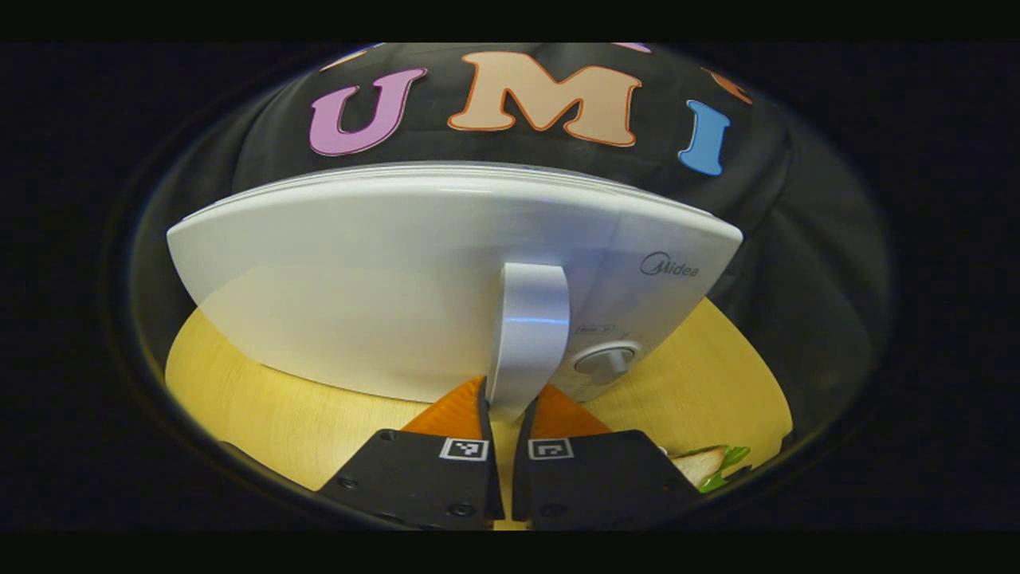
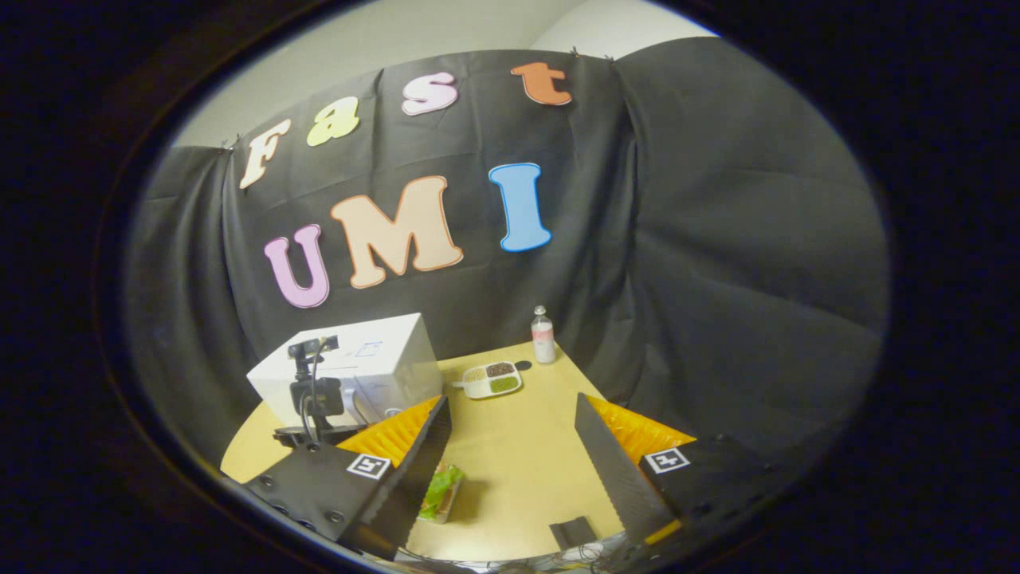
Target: Open the microwave oven with the left hand, put the food in, and close the microwave oven.
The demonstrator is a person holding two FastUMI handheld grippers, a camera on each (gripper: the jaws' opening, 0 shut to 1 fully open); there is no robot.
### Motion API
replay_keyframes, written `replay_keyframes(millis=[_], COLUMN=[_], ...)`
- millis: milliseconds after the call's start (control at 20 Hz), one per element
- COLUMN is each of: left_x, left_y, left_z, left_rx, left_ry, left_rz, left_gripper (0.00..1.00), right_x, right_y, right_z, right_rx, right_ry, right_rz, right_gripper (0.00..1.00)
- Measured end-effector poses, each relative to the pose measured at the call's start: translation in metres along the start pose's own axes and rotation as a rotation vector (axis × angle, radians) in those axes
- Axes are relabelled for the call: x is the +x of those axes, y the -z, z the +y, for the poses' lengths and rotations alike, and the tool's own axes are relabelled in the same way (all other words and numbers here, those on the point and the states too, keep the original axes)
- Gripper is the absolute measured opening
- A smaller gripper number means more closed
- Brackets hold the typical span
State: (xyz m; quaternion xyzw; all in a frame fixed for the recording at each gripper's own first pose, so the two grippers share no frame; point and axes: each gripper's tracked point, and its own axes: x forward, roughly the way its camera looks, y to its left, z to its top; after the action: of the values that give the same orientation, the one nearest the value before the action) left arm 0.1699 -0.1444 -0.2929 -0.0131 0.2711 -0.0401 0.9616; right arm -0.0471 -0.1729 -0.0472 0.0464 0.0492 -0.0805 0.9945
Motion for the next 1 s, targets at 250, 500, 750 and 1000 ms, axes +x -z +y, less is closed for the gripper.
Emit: replay_keyframes(millis=[250, 500, 750, 1000], left_x=[-0.026, -0.090, -0.130, -0.167], left_y=[0.017, 0.058, 0.082, 0.092], left_z=[0.004, 0.024, 0.048, 0.073], left_rx=[0.008, 0.060, 0.099, -0.030], left_ry=[0.023, 0.092, 0.121, 0.154], left_rz=[-0.047, -0.045, 0.001, 0.024], left_gripper=[0.04, 0.07, 0.15, 0.28], right_x=[-0.024, -0.048, -0.087, -0.125], right_y=[0.004, 0.025, 0.052, 0.080], right_z=[0.014, 0.041, 0.084, 0.122], right_rx=[-0.016, -0.052, -0.058, -0.040], right_ry=[0.009, -0.004, -0.034, -0.064], right_rz=[-0.027, 0.016, 0.056, 0.087], right_gripper=[0.99, 0.99, 0.92, 0.92])
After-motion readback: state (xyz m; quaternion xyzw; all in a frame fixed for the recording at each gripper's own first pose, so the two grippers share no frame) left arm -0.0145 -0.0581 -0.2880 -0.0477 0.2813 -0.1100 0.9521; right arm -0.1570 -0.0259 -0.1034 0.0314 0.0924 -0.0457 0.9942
